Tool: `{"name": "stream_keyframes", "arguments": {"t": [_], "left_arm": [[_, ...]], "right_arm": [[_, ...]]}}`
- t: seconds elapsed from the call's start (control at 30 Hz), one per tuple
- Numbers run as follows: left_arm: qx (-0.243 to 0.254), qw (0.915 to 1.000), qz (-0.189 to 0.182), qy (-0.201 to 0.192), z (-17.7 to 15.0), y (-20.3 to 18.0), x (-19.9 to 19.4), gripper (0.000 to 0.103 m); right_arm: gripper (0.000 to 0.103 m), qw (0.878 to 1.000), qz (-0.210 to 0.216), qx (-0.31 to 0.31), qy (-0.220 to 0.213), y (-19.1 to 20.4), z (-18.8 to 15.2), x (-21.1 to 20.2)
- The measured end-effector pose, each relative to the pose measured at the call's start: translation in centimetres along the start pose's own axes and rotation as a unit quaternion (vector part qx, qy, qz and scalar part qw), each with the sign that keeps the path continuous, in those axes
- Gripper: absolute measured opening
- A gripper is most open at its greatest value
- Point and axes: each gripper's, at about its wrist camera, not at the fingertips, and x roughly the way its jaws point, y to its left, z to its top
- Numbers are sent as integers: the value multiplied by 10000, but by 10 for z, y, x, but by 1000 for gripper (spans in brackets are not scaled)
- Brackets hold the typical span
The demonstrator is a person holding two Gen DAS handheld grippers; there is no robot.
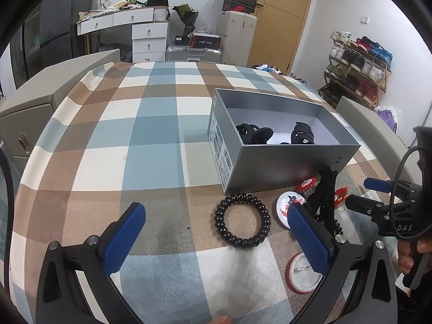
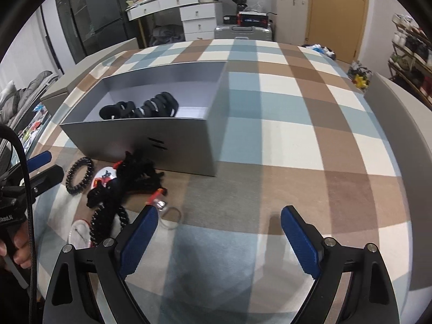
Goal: Organize jewelry
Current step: 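Withdraw both tools from the box toward the remaining jewelry, then grasp the black beaded coil with the left tool while the right grasps the red-and-clear hair tie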
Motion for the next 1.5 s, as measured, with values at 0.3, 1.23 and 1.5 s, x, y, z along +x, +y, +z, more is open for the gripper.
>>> {"name": "stream_keyframes", "arguments": {"t": [0.3, 1.23, 1.5], "left_arm": [[17, 10000, 10, 68, 0, -1, 2, 102], [-114, 9994, 21, 328, -1, 3, 7, 102], [329, 9971, 194, 665, -2, -11, 18, 86]], "right_arm": [[84, 9992, 213, -339, -9, 19, 1, 4], [27, 9935, 950, -445, -432, 25, 4, -8], [27, 9925, 990, -269, -660, 19, 8, -18]]}}
